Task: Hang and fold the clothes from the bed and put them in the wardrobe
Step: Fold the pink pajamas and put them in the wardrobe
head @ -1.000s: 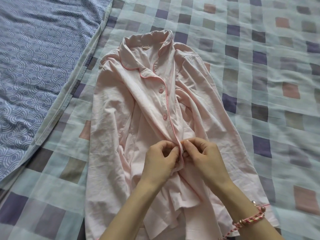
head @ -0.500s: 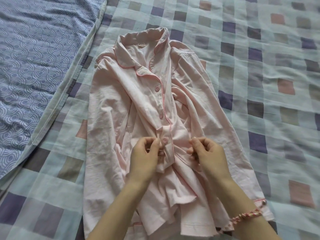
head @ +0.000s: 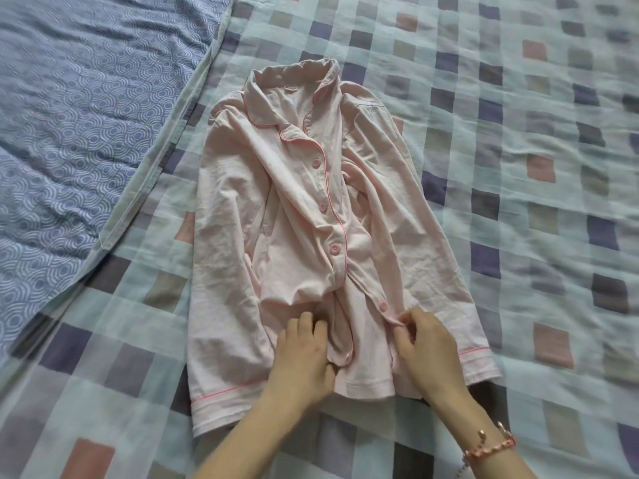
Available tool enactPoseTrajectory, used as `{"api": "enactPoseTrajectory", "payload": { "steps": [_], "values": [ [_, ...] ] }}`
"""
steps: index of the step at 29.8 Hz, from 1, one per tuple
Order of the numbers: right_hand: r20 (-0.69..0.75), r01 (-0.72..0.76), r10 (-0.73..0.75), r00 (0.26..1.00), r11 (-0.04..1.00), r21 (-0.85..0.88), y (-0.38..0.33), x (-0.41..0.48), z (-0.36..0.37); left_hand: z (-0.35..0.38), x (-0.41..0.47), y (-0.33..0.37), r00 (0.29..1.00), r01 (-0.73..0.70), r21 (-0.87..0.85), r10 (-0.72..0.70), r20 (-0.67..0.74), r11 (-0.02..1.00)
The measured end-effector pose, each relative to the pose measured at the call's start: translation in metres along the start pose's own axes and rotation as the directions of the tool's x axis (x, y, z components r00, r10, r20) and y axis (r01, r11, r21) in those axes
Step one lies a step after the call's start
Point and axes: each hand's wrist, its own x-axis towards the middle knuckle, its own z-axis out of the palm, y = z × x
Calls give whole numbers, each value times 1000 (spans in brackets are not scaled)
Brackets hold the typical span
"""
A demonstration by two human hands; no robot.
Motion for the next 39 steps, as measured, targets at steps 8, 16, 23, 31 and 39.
{"api": "enactPoseTrajectory", "payload": {
  "steps": [8,16,23,31,39],
  "values": [
    [-359,285,-306,882,952,-111,-26,-25,-58,-78,-30,-14,975,-50,-315,-21,-219,948],
    [526,613,-352,774,623,-485,-48,-83,-38,-98,-91,-2,858,-100,217,-26,512,971],
    [192,245,-247,950,969,37,-47,-33,-8,-32,-38,28,908,392,-299,-418,-25,870],
    [290,373,-285,913,873,-315,-49,-4,38,-10,1,23,873,486,-53,-488,-24,872],
    [134,148,-163,977,982,116,-56,-6,22,-32,1,4,725,562,-772,-625,289,296]
  ]
}}
